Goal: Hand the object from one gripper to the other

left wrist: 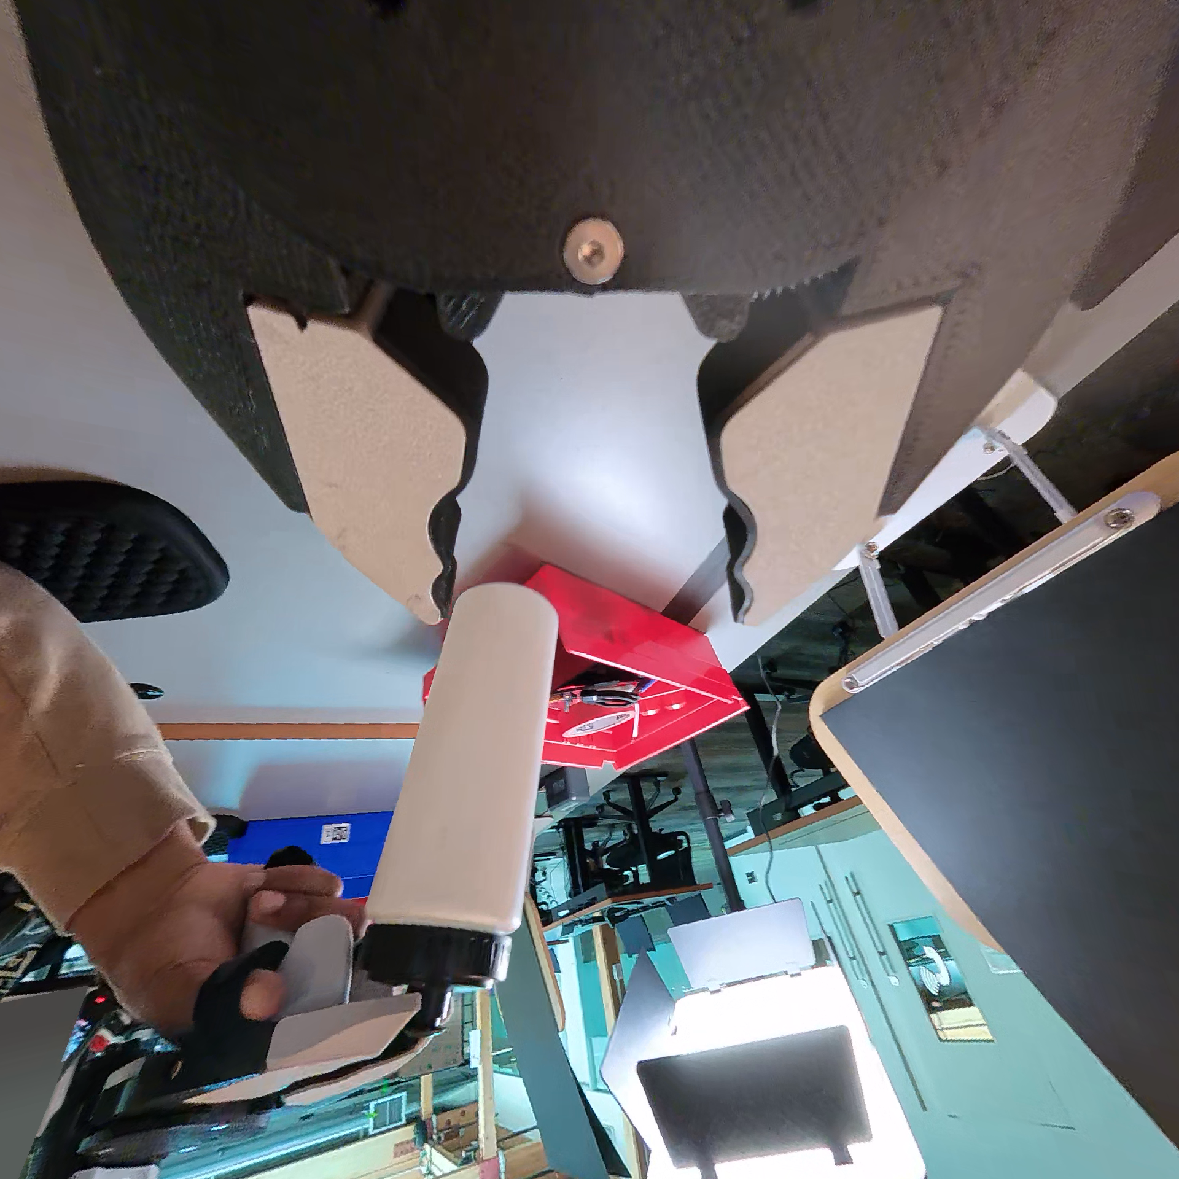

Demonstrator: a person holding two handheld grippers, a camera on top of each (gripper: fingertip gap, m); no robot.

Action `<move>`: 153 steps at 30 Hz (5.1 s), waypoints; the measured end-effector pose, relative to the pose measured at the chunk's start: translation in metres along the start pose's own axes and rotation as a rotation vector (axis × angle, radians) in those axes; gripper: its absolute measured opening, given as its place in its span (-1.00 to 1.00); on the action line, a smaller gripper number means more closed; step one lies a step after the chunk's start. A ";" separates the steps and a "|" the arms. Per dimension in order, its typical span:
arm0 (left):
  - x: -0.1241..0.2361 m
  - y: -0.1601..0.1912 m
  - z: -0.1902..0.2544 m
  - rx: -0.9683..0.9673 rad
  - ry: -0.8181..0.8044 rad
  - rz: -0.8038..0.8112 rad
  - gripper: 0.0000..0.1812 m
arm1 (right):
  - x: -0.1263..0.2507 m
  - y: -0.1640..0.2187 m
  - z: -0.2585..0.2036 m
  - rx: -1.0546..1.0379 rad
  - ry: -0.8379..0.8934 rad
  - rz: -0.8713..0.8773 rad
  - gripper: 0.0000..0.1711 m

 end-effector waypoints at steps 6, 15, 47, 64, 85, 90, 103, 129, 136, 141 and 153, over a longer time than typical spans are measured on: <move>-0.003 -0.015 0.032 0.036 0.204 0.051 -0.03 | -0.026 0.017 -0.078 0.147 -0.348 -0.061 -0.76; -0.005 -0.037 0.097 -0.209 0.413 -0.017 -0.11 | -0.045 0.060 -0.178 0.347 -0.668 -0.200 -0.76; 0.125 -0.113 -0.034 0.353 -0.017 1.046 -0.14 | -0.098 0.056 -0.162 -0.714 -0.943 0.137 0.14; 0.083 -0.077 -0.033 0.239 0.063 0.491 -0.11 | -0.009 -0.013 -0.059 -0.115 -0.446 0.174 -0.52; 0.039 -0.057 -0.006 0.237 0.152 0.377 -0.19 | -0.040 0.018 -0.081 0.015 -0.434 0.033 -1.00; 0.039 -0.056 -0.006 0.239 0.152 0.374 -0.19 | -0.041 0.018 -0.079 0.009 -0.428 0.036 -1.00; 0.051 -0.056 -0.019 0.109 -0.017 0.317 -0.80 | -0.048 0.025 -0.073 0.028 -0.369 0.021 -1.00; 0.051 -0.054 0.003 -0.083 0.072 0.040 -0.63 | -0.037 0.276 -0.151 0.468 -0.542 -1.066 0.07; 0.036 -0.024 0.039 -0.115 0.310 -0.157 -0.33 | -0.052 0.216 -0.137 0.574 -0.526 -1.045 0.02; 0.019 -0.008 0.059 -0.100 0.407 -0.203 -0.25 | -0.055 0.145 -0.109 0.588 -0.440 -0.968 0.01; -0.018 0.020 0.090 -0.261 0.367 -0.438 0.11 | -0.042 0.082 -0.117 0.982 -0.326 -1.095 0.01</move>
Point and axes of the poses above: each gripper's, where its closed fingertips meet, x back along the fingers, y out of its underside, z = x × y across the jaws, the point moved 3 cm from there along x, back along the fingers, and after that the axes turned 14 degrees about -x, right-handed, at the moved point
